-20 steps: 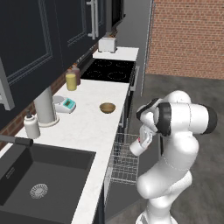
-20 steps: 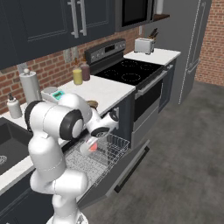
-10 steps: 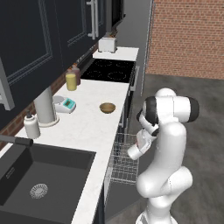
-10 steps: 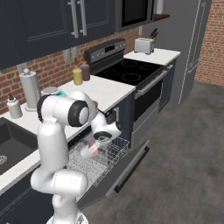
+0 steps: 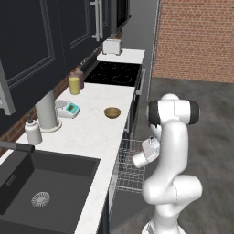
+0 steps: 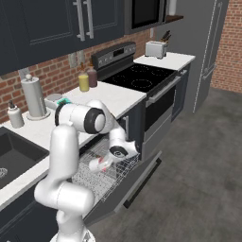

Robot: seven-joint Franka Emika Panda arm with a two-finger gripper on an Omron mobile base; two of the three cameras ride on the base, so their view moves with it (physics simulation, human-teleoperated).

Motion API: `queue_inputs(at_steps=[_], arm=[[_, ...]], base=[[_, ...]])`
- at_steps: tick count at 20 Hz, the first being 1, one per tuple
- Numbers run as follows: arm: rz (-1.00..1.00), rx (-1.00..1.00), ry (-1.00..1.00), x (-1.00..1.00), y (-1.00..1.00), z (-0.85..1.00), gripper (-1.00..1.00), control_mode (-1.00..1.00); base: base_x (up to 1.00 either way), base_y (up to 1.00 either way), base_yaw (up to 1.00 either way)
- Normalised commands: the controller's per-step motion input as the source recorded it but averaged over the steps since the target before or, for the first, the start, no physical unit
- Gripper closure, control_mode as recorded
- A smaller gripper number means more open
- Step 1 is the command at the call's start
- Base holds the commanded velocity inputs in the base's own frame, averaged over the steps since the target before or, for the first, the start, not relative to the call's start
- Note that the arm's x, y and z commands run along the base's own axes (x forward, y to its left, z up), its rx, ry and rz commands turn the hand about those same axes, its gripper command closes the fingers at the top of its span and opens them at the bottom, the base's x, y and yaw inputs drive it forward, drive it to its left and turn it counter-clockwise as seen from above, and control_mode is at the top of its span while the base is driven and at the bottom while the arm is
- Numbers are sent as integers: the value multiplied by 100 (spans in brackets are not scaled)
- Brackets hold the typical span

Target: Pick up the cup and bowl from the counter, place them in the dishwasher, and close the dishwasher door.

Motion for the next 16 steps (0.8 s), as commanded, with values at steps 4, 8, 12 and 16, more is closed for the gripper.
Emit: queue_inputs(at_steps=[4, 8, 12, 16], arm=[[0, 6, -3, 20, 2, 0, 100, -100], [0, 0, 0, 32, 26, -22, 100, -100], [0, 0, 0, 25, 30, -41, 100, -100], [0, 0, 0, 27, 20, -45, 100, -100]], base=[[0, 0, 0], [0, 0, 0], [0, 0, 0], [0, 0, 0]])
